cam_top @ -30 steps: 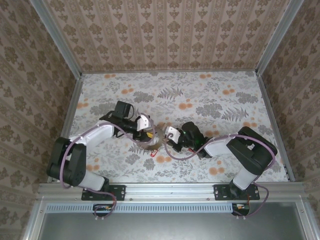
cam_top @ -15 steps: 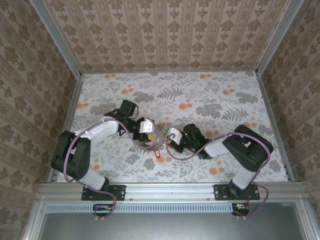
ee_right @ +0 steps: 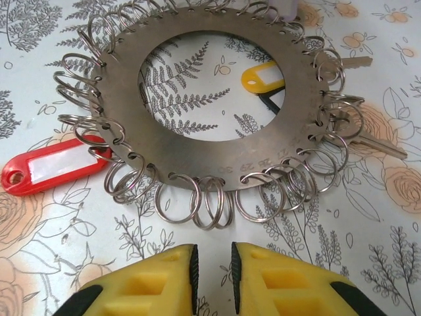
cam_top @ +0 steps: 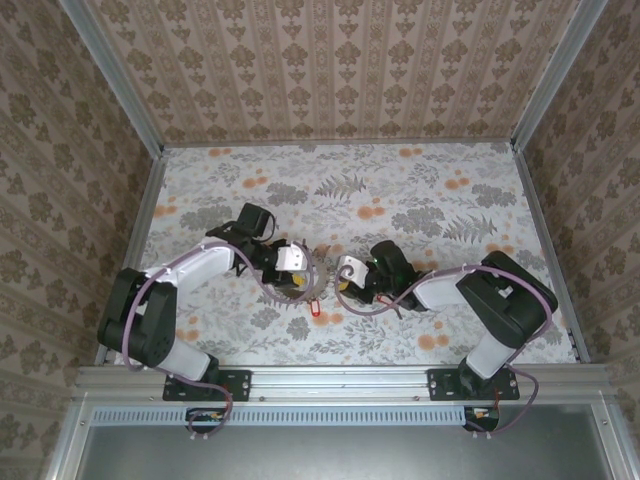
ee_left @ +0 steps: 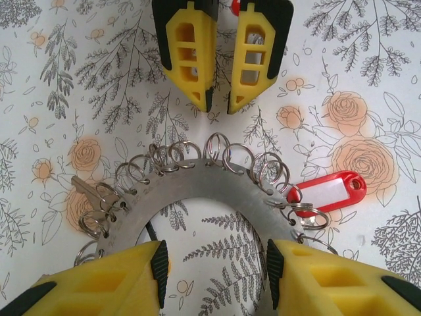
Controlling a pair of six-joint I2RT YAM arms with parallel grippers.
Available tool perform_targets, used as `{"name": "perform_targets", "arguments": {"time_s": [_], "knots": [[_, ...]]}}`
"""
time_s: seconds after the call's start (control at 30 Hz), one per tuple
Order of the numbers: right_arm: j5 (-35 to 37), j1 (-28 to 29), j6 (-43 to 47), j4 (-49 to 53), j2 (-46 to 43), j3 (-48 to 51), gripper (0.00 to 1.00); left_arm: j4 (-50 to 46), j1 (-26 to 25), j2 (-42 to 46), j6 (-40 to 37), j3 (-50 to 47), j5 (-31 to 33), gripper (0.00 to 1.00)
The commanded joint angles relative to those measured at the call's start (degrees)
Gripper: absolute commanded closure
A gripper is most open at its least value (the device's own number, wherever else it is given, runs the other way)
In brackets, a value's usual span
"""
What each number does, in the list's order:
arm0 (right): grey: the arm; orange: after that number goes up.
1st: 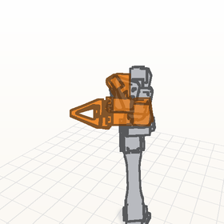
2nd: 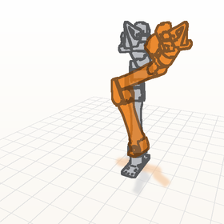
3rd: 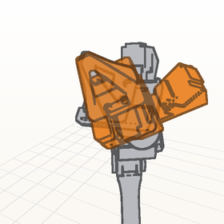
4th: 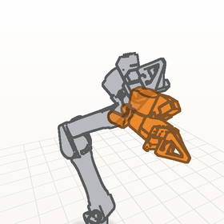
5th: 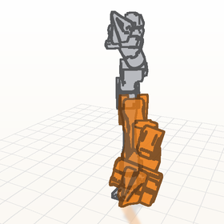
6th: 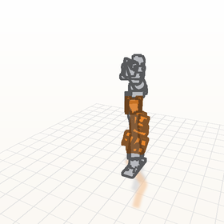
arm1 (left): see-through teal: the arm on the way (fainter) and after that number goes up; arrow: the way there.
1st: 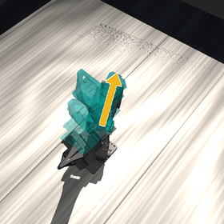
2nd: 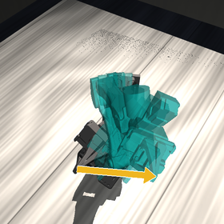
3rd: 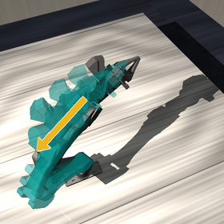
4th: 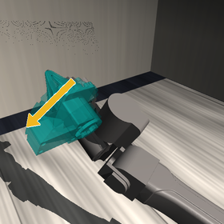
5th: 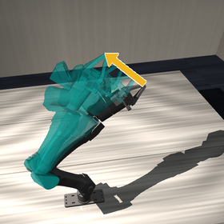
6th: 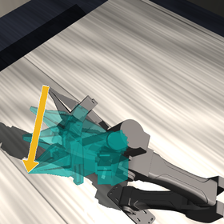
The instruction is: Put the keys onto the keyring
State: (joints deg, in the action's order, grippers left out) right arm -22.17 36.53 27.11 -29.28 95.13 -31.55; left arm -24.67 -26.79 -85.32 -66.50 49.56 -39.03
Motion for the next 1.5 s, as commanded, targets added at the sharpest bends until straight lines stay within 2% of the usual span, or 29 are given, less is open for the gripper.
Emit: {"name": "perform_targets", "arguments": {"time_s": [0.0, 0.17, 0.73, 0.97, 1.1, 1.27, 1.47], "knots": [[-0.72, 0.53, 2.56, 1.45, 1.60, -2.25, 0.77, -0.48, 0.24, 1.42, -1.64, -0.83, 0.41, 0.53], [0.70, 0.63, 4.27, 3.07, 3.27, -4.51, 0.77, -0.44, 2.08, 1.64, -0.93, -1.40, 0.88, 0.53], [0.02, 1.85, 5.99, 8.80, 4.78, -7.18, 0.73, 0.37, 2.79, 2.61, 0.90, -2.55, 1.15, 0.53], [0.68, 2.57, 5.02, 7.70, 5.84, -8.26, 0.75, 0.63, 2.78, 2.62, 1.35, -2.73, 0.80, 0.53], [1.29, 2.65, 3.96, 6.74, 5.86, -7.89, 0.79, 0.68, 2.79, 2.61, 1.45, -2.72, 0.79, 0.53], [2.00, 2.62, 3.61, 7.74, 2.17, -7.09, 0.84, -2.34, 2.07, 2.94, 0.32, -1.50, 1.76, 0.53], [4.95, 2.27, 3.18, 7.48, 0.76, -5.33, 0.75, -1.48, 1.68, 3.34, -0.21, -2.13, 1.76, 0.52]]}}
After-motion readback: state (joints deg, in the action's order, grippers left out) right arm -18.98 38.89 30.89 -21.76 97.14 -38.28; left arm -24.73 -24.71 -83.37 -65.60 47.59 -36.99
